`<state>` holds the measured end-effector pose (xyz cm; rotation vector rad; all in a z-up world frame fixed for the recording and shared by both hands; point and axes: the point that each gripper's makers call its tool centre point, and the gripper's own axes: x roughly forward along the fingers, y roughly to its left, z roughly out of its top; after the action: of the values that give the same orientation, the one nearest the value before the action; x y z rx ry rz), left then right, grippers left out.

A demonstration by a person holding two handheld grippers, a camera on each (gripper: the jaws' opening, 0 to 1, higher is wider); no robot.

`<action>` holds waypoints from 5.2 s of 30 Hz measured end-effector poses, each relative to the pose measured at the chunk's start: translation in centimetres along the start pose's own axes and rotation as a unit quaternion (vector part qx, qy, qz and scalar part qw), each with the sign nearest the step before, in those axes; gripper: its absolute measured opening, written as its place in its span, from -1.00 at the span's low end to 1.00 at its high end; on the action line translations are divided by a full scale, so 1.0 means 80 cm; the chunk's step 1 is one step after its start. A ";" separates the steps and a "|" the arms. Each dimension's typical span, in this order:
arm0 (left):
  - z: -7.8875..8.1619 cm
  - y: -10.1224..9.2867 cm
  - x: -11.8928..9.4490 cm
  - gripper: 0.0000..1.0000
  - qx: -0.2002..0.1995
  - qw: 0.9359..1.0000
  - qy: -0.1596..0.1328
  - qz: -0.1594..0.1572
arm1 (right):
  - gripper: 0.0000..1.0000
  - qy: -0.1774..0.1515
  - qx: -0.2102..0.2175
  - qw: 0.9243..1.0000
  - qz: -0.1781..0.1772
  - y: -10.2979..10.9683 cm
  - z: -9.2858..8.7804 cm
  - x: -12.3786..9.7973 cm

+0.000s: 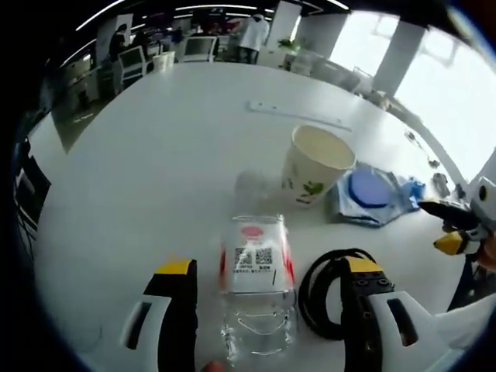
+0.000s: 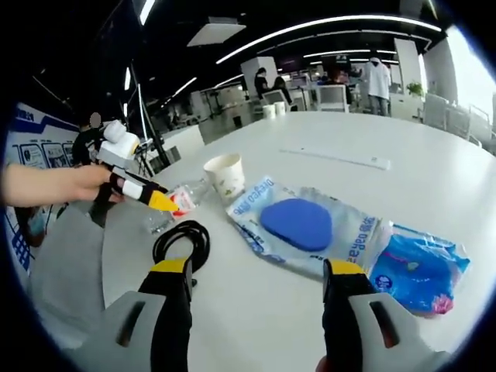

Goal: Arrange the tabletop items into an orderly group along one side of the table until the central work area is clear of visible clutter.

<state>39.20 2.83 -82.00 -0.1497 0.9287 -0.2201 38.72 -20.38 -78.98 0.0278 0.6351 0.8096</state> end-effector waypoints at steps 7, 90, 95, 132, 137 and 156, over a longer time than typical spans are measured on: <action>-0.003 0.003 0.008 0.43 -0.003 1.000 0.004 0.010 | 0.32 0.000 0.014 1.000 0.003 0.001 -0.006 0.003; 0.043 -0.075 -0.060 -0.29 0.054 0.972 -0.150 -0.172 | 0.20 -0.024 0.038 0.998 0.046 0.044 0.025 0.020; 0.046 -0.101 -0.072 -0.28 0.058 0.957 -0.163 -0.231 | 0.19 -0.047 0.052 0.995 0.068 0.054 0.046 0.023; 0.000 -0.177 -0.111 -0.27 0.116 0.909 -0.127 -0.380 | 0.08 -0.127 0.065 0.956 0.255 0.165 0.137 0.023; 0.003 -0.184 -0.119 -0.26 0.101 0.902 -0.138 -0.397 | -0.04 -0.137 0.078 0.951 0.265 0.168 0.143 0.019; 0.001 -0.187 -0.125 -0.24 0.106 0.904 -0.154 -0.384 | -0.50 -0.149 0.079 0.938 0.303 0.203 0.160 0.006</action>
<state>31.66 -9.14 -70.87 -0.3373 0.4826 -0.9996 35.06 -5.94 -64.59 0.5068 0.3981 1.3160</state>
